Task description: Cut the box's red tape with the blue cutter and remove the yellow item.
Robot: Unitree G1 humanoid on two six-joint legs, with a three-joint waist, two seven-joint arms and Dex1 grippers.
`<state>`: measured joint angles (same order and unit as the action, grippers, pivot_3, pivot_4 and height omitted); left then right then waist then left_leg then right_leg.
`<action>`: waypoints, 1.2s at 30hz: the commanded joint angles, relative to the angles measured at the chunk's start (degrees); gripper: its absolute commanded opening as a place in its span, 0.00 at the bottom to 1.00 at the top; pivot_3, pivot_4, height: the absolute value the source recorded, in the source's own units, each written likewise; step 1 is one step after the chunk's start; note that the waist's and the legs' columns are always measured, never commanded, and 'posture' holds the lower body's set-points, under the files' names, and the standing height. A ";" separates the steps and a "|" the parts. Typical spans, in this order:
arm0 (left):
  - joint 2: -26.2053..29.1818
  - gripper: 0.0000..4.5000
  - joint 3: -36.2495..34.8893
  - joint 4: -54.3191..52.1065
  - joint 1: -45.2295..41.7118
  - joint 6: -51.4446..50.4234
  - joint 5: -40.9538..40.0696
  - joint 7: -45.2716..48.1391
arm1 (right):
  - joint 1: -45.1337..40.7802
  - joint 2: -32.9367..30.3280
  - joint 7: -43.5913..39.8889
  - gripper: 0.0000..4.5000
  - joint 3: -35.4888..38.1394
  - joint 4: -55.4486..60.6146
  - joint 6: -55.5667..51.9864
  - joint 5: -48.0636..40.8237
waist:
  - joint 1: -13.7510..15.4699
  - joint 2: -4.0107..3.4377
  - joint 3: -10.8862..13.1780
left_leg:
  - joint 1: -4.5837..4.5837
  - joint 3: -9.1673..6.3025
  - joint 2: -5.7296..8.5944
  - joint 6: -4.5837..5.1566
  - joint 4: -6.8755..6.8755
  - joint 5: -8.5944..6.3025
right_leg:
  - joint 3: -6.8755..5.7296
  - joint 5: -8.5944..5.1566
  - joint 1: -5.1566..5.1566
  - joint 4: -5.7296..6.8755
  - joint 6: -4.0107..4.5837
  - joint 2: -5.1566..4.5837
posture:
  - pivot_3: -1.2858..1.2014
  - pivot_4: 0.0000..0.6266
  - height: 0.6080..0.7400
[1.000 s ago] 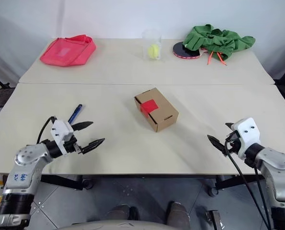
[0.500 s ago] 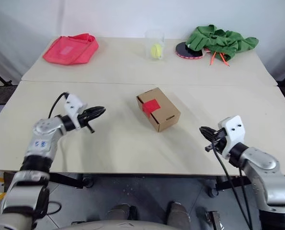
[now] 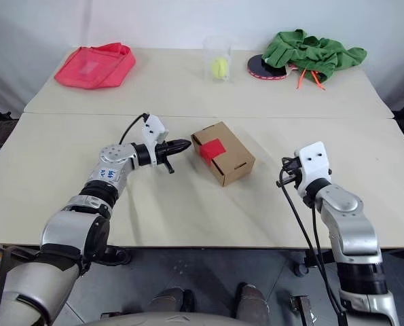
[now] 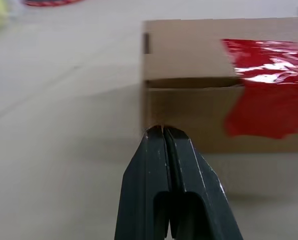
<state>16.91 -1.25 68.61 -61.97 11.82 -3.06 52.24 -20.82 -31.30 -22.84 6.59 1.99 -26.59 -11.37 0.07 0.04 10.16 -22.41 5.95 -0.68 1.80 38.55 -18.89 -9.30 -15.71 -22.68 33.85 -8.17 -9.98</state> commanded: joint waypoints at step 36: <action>-4.47 0.01 -0.17 1.51 -5.16 -4.47 1.37 -0.09 | -7.69 8.86 -15.88 0.00 -18.65 17.34 -16.51 0.61 | -1.50 0.00 0.00 | -0.14 -0.19 -0.06 -0.01 0.52 0.01 | 0.04 0.01 0.01 0.29 -0.01 0.04 | 0.52 0.24 1.00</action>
<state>13.50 -1.74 69.57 -66.24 6.51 -2.17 51.96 -27.37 -24.63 -39.79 -10.35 13.45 -41.97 -8.80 -1.43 0.04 10.16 -22.54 5.75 -0.74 1.79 39.07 -18.88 -9.26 -15.71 -22.68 34.14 -8.17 -9.94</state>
